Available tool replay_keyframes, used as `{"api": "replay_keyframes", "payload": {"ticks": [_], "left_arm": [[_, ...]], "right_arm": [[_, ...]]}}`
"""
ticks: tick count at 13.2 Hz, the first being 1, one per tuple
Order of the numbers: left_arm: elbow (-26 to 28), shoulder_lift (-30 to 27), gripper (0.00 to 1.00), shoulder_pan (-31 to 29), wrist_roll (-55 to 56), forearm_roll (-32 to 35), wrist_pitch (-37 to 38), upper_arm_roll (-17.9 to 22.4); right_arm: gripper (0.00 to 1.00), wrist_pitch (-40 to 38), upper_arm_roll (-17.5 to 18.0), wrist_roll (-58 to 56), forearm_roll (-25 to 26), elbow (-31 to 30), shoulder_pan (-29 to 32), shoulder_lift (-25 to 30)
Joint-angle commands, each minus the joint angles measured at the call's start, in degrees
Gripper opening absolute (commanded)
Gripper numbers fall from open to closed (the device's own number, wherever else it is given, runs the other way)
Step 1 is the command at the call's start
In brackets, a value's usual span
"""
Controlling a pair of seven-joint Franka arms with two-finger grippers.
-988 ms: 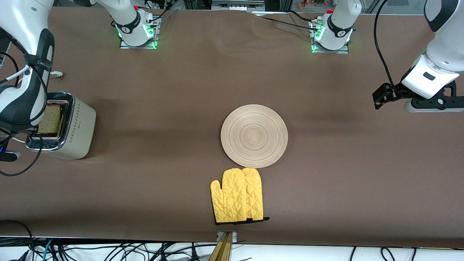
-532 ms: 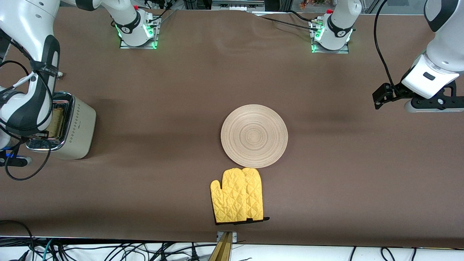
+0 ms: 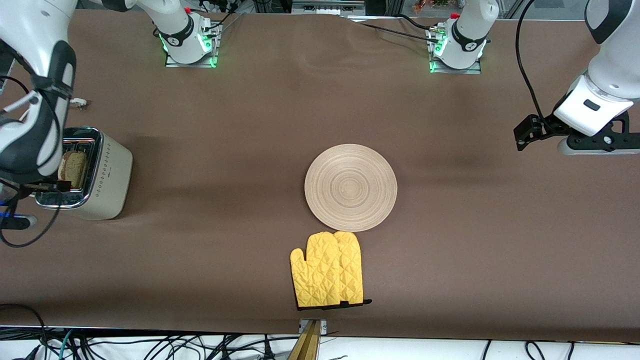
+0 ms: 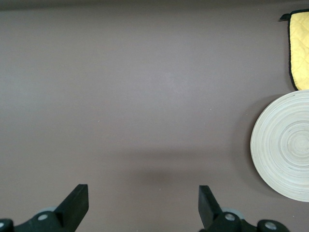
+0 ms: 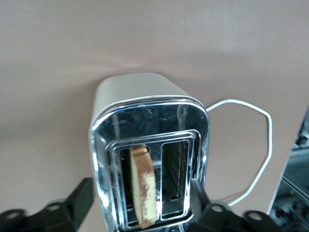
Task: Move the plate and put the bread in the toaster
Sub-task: 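Open the right gripper to release the bread in the slot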
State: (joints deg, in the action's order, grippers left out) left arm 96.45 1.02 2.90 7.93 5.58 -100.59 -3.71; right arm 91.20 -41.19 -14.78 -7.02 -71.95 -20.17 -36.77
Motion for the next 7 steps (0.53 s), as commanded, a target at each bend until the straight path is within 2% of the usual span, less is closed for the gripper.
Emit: {"api": "replay_keyframes", "payload": {"ticks": [1, 7], "left_arm": [[0.3, -0.8, 1.0, -0.2, 0.2, -1.7, 0.3, -0.1], [0.2, -0.8, 1.0, -0.1, 0.3, -1.7, 0.3, -0.2]], "right_arm": [[1.0, -0.6, 0.9, -1.4, -2.7, -0.6, -0.6, 4.3], [1.0, -4.8, 0.8, -1.0, -4.1, -0.1, -7.6, 6.4]]}}
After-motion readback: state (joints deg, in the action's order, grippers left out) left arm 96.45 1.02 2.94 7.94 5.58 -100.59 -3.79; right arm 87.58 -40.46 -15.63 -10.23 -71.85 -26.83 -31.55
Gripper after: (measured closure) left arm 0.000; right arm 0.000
